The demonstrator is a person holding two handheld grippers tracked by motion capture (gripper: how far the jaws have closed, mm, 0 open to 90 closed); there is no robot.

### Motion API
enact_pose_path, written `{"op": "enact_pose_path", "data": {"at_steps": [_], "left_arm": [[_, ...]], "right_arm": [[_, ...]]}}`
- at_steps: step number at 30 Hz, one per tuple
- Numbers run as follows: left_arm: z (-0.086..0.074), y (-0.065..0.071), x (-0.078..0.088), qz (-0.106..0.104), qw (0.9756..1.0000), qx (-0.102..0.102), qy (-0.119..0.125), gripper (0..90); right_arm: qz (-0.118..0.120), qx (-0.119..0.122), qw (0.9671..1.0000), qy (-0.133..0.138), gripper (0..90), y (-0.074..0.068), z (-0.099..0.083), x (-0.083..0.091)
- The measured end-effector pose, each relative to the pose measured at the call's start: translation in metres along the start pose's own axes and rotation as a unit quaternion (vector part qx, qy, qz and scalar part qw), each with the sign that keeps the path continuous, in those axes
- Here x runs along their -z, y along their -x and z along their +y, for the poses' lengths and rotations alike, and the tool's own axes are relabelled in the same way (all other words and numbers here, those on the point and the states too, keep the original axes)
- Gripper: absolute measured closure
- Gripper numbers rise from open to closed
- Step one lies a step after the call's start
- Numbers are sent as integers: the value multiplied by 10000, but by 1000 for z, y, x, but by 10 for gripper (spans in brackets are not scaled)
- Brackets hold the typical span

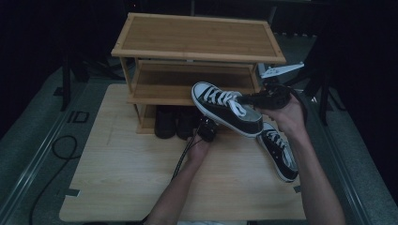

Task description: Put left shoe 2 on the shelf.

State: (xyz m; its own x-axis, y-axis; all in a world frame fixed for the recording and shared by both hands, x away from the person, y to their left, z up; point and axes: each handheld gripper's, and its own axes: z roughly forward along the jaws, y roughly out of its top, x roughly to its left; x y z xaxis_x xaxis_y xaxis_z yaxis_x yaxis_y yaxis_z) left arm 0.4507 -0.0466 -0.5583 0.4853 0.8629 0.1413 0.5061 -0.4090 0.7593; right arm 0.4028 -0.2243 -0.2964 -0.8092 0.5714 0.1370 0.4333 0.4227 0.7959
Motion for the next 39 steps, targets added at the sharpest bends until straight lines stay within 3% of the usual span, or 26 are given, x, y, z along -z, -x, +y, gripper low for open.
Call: {"op": "enact_pose_path", "data": {"at_steps": [1, 8, 20, 24, 28, 39], "left_arm": [[0, -1, 0, -47, 10000, -79, -9, 898], [1, -1, 0, -28, 10000, -77, -30, 898], [1, -1, 0, -44, 10000, -82, -16, 898], [1, -2, 1, -44, 9999, -124, -55, 898], [0, 0, -1, -56, 10000, -15, 38, 899], [0, -1, -1, -54, 10000, -24, 23, 898]], "right_arm": [[-35, -50, 10000, 19, 893, 1, 0, -1], [-194, -251, 9994, 169, 893, 7, 4, -9], [-507, -359, 9978, 233, 893, 6, 13, -21], [-716, -434, 9962, 241, 893, 6, 14, -28], [-872, -478, 9947, 251, 893, 6, 14, -33], [-948, -522, 9937, 291, 893, 8, 16, -44]]}}
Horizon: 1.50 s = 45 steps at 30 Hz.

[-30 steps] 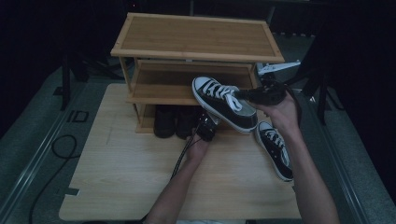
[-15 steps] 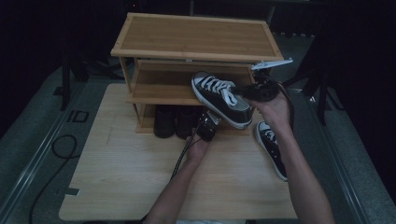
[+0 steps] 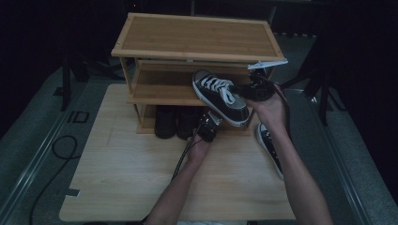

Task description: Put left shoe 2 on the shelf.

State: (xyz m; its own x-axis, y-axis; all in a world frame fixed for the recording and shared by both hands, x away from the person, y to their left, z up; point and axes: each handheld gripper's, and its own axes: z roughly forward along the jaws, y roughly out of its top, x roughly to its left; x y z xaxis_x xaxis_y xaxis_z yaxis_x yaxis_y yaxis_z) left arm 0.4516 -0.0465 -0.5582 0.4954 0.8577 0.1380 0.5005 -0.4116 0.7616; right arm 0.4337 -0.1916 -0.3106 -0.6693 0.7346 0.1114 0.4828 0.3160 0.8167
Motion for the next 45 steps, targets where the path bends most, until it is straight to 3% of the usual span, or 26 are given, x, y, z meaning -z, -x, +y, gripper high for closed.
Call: {"op": "enact_pose_path", "data": {"at_steps": [15, 19, 23, 27, 30, 34, 45], "left_arm": [[0, 0, 0, -2, 10000, 12, 9, 898], [0, -1, 0, 2, 10000, -38, -34, 898], [0, 0, 1, 16, 10000, -59, -43, 898], [0, 0, 1, 15, 10000, -62, -45, 898], [0, 0, 0, 15, 10000, -36, -28, 898], [0, 0, 0, 8, 10000, -30, -16, 898], [0, 0, 0, 7, 10000, -23, -15, 898]], "right_arm": [[-317, -206, 9992, 126, 892, -3, -2, -13], [-399, -227, 9989, -8, 887, -1, -4, -15], [-271, -444, 9986, -59, 872, 7, -8, -17], [-226, -352, 9991, -71, 815, 6, -9, -15], [-185, -337, 9993, -4, 722, 7, -8, -11], [-111, -374, 9991, 136, 674, 9, -8, -2], [-104, -202, 9986, 469, 646, 3, -11, 29]]}}
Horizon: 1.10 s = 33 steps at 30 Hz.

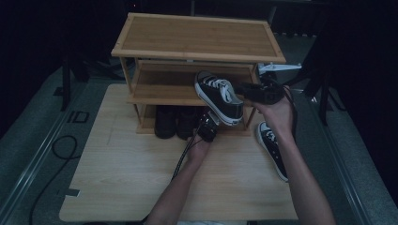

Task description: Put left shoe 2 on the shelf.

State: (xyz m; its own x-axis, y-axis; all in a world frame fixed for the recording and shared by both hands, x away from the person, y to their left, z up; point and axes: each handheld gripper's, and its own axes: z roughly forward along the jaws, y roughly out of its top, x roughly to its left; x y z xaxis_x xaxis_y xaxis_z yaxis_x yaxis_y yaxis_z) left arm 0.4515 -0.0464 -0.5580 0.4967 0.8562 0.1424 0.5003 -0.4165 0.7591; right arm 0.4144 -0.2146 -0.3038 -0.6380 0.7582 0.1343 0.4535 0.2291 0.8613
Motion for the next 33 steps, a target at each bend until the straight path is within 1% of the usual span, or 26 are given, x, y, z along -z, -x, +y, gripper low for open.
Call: {"op": "enact_pose_path", "data": {"at_steps": [1, 4, 7, 10, 15, 19, 22, 25, 30, 33], "left_arm": [[0, 0, 0, 10, 10000, -8, -10, 898], [0, 0, 0, 3, 10000, -4, -2, 898], [0, 0, 0, 11, 10000, -8, -12, 898], [0, 0, 0, 13, 10000, -6, -11, 898], [0, 0, 0, 11, 10000, -5, -12, 898], [0, 0, 0, 13, 10000, -6, -11, 898], [0, 0, 0, 12, 10000, -7, -11, 898], [0, 0, 0, 12, 10000, -8, -11, 898], [0, 0, 0, 14, 10000, -11, -12, 898], [0, 0, 0, 18, 10000, -11, -11, 899]], "right_arm": [[-6, 11, 10000, 11, 650, 0, 0, 3], [-89, 61, 9999, -10, 706, 1, -2, 10], [-200, 64, 9997, -132, 813, 4, -5, 14], [-381, 172, 9987, -286, 899, 6, -9, 16], [-506, 315, 9970, -498, 900, 5, -19, 19], [-453, 345, 9969, -543, 900, 2, -30, 23], [-386, 433, 9964, -614, 900, -2, -41, 26], [-278, 484, 9961, -677, 900, -7, -51, 29], [-126, 618, 9949, -786, 900, -17, -68, 31], [-58, 708, 9937, -872, 900, -23, -75, 30]]}}
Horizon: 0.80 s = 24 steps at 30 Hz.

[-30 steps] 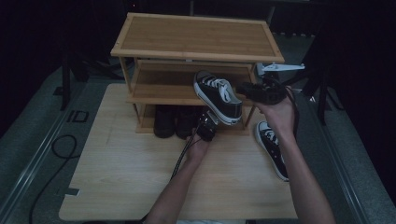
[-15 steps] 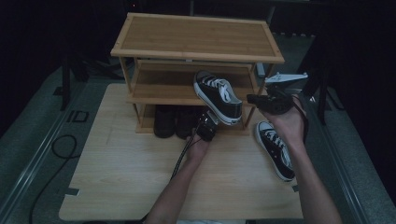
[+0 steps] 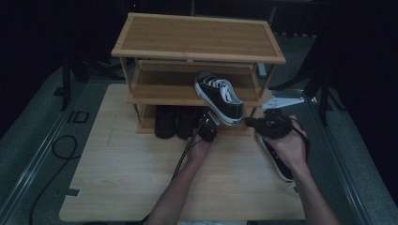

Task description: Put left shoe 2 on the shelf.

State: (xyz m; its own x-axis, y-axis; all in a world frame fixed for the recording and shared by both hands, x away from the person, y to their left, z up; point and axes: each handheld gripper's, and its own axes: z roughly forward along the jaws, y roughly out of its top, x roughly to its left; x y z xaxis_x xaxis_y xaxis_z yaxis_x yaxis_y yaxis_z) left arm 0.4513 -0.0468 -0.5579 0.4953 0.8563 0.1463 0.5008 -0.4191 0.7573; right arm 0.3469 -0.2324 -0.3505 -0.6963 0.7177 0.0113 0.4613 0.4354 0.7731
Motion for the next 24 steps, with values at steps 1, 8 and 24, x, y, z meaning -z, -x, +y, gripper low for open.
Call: {"op": "enact_pose_path", "data": {"at_steps": [1, 8, 24], "left_arm": [[0, 0, 0, 0, 10000, -3, 0, 898], [0, 0, 0, -4, 10000, 0, -6, 899], [0, 2, -1, 20, 10000, 55, 38, 900]], "right_arm": [[20, 38, 10000, -9, 900, -2, -1, -1], [159, 83, 9996, -222, 900, -6, -2, -13], [442, 425, 9980, -139, 900, -30, 10, -27]]}}
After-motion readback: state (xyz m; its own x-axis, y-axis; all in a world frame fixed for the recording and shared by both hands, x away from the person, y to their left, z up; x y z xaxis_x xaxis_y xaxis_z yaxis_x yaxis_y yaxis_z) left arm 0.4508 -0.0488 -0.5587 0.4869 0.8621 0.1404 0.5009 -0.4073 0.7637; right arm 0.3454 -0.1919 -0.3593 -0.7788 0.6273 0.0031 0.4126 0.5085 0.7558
